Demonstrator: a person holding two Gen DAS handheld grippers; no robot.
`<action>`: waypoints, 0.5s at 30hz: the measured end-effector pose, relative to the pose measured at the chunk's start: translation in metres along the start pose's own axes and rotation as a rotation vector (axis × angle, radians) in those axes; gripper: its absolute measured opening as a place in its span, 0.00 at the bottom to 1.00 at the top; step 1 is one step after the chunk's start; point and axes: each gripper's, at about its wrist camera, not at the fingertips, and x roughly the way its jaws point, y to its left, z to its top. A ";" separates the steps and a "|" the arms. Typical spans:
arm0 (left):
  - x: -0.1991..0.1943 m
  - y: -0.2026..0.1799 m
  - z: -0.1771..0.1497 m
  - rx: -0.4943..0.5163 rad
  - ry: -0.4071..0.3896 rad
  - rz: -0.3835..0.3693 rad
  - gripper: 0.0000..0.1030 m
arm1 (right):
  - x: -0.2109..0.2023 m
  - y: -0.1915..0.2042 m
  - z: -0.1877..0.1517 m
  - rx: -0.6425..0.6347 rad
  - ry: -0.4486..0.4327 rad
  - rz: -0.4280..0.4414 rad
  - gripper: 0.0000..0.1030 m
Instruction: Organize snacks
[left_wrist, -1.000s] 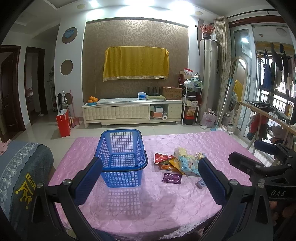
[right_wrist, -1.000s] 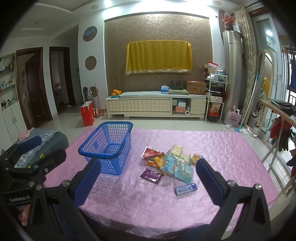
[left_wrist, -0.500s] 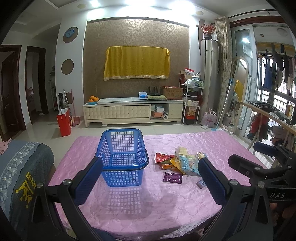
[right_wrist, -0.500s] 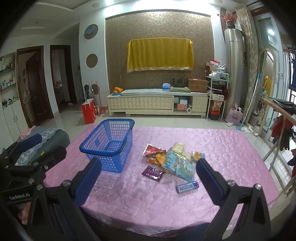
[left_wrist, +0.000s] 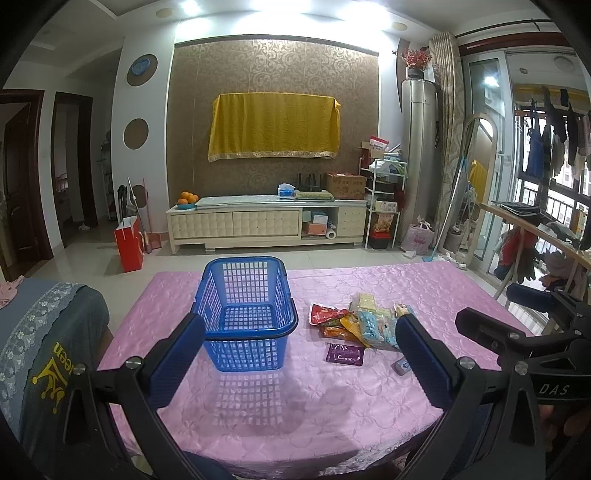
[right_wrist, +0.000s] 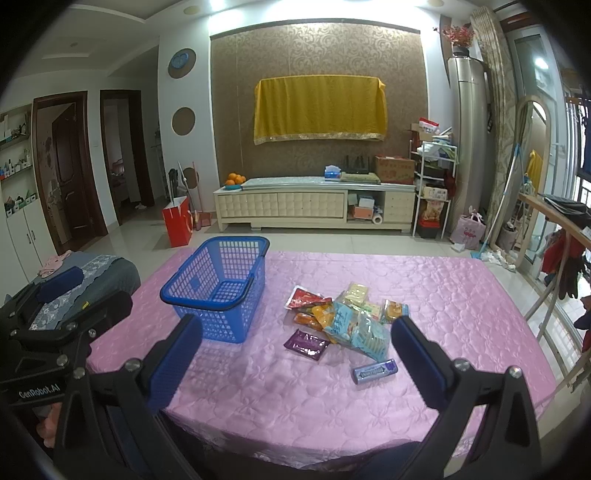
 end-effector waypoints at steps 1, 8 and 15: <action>-0.001 0.000 0.000 0.000 -0.001 0.001 0.99 | 0.000 0.000 0.000 -0.003 0.001 -0.002 1.00; -0.003 -0.001 -0.001 -0.001 0.002 0.004 0.99 | 0.000 0.002 -0.001 -0.023 0.002 -0.012 1.00; 0.001 -0.001 0.001 -0.018 0.000 -0.001 0.99 | 0.001 0.002 -0.002 -0.014 -0.006 0.004 1.00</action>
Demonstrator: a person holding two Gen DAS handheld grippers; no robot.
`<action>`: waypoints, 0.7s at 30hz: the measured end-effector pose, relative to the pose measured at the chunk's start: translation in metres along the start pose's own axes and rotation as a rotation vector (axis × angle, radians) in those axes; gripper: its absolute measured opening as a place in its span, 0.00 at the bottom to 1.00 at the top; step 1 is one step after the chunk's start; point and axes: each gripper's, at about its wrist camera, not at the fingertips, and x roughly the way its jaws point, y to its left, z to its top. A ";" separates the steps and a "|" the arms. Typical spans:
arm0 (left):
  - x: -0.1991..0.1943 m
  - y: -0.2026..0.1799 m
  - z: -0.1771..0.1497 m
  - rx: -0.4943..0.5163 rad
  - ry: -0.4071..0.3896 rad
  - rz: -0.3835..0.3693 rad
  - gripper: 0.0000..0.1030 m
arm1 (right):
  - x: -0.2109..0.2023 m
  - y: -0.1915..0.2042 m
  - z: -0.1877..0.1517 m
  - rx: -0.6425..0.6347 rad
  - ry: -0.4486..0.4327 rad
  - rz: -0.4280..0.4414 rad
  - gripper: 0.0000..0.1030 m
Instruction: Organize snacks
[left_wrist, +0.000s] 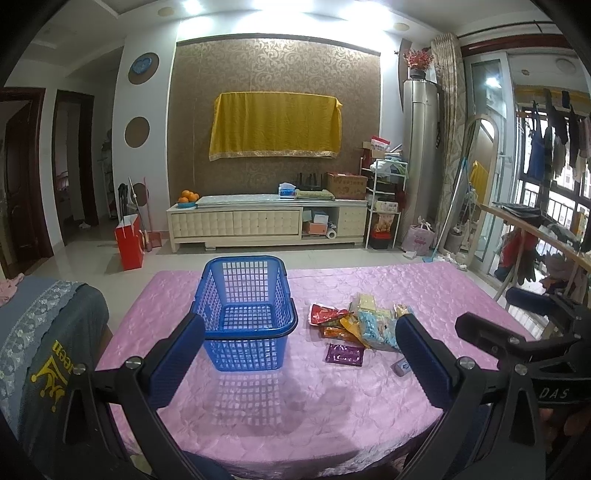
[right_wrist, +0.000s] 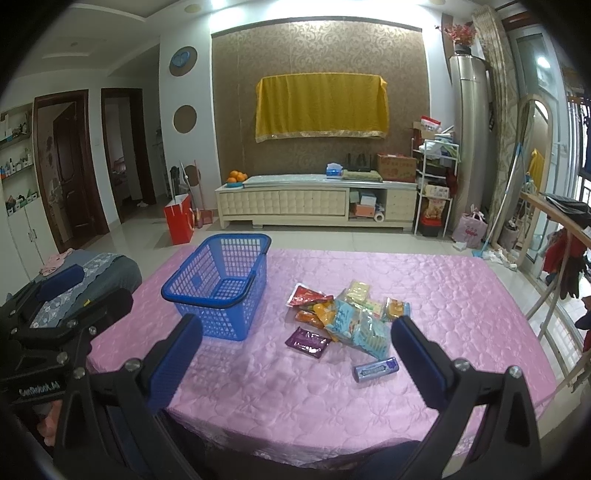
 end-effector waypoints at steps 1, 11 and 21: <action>0.002 0.000 0.001 -0.011 0.003 -0.006 0.99 | 0.001 -0.001 0.000 -0.001 0.001 0.004 1.00; 0.045 -0.022 0.009 0.032 0.074 -0.051 0.99 | 0.016 -0.031 0.004 -0.064 0.045 -0.091 1.00; 0.108 -0.054 0.010 0.065 0.205 -0.132 0.99 | 0.053 -0.092 0.000 0.096 0.156 -0.081 1.00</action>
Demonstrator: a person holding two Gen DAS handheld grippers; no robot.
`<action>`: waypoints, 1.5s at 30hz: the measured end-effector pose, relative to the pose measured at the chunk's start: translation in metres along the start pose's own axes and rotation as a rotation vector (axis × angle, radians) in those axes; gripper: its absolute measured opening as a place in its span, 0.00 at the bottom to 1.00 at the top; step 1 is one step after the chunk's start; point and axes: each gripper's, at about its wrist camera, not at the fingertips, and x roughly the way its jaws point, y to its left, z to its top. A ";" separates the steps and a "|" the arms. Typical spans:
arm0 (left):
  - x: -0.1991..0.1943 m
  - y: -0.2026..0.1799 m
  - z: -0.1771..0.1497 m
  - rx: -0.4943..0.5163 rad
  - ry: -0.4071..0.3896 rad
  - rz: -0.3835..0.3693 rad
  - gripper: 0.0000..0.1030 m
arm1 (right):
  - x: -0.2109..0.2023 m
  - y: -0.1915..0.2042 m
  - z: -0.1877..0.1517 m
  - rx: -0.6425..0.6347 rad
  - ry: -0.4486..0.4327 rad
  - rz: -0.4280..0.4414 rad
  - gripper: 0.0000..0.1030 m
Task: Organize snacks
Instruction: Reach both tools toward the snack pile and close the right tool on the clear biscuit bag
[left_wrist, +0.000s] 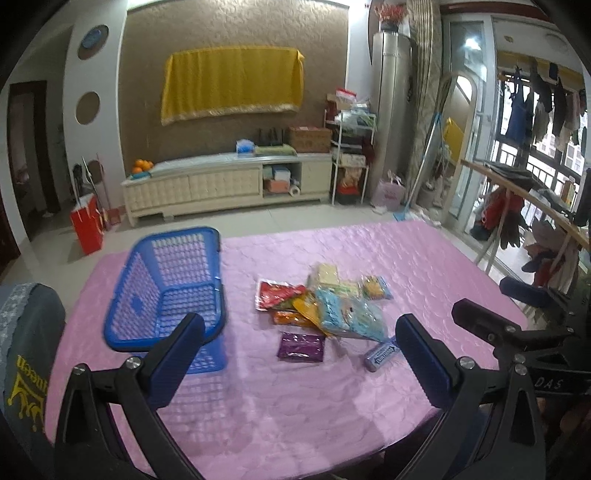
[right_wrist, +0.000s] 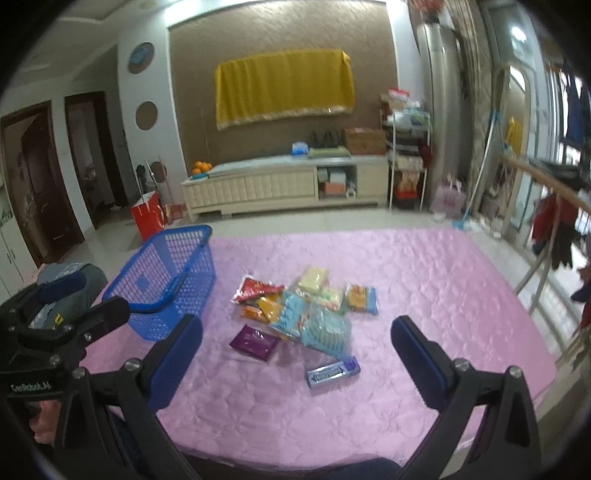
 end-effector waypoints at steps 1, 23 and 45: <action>0.009 -0.002 0.001 -0.001 0.017 -0.006 0.99 | 0.007 -0.008 0.000 0.022 0.023 0.015 1.00; 0.199 -0.020 0.007 0.097 0.302 -0.033 0.99 | 0.174 -0.077 -0.013 0.268 0.338 0.143 1.00; 0.252 -0.011 -0.004 0.125 0.424 -0.031 0.99 | 0.238 -0.082 -0.039 0.336 0.439 0.221 0.71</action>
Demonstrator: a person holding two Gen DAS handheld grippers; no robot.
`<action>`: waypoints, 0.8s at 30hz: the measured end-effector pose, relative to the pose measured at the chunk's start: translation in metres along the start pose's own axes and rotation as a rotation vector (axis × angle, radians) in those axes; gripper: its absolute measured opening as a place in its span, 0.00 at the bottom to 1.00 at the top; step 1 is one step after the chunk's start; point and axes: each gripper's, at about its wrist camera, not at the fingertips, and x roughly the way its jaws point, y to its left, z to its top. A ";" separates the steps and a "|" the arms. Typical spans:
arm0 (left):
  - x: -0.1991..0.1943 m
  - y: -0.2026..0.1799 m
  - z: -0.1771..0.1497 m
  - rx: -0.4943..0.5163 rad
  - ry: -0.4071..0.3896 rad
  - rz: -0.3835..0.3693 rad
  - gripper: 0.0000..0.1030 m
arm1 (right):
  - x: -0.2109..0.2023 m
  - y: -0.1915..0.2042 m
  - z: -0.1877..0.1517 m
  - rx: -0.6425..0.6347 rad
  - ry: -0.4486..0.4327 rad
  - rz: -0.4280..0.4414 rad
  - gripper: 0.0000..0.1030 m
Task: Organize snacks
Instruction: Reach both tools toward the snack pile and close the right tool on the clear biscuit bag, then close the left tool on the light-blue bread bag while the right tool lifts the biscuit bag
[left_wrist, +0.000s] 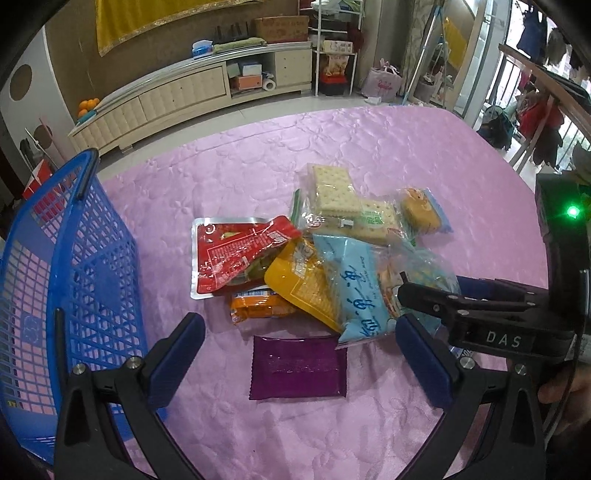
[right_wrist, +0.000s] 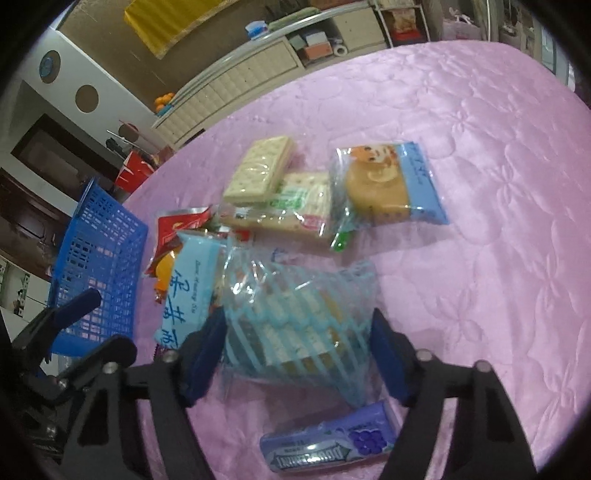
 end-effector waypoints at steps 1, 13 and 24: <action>0.000 -0.004 0.001 0.012 0.000 0.004 0.99 | -0.003 -0.002 -0.001 0.001 -0.009 0.007 0.69; 0.001 -0.045 0.009 0.136 0.016 0.032 0.99 | -0.055 -0.021 -0.009 0.018 -0.134 -0.079 0.67; 0.040 -0.082 0.013 0.278 0.086 0.049 0.99 | -0.064 -0.032 -0.013 0.014 -0.159 -0.219 0.67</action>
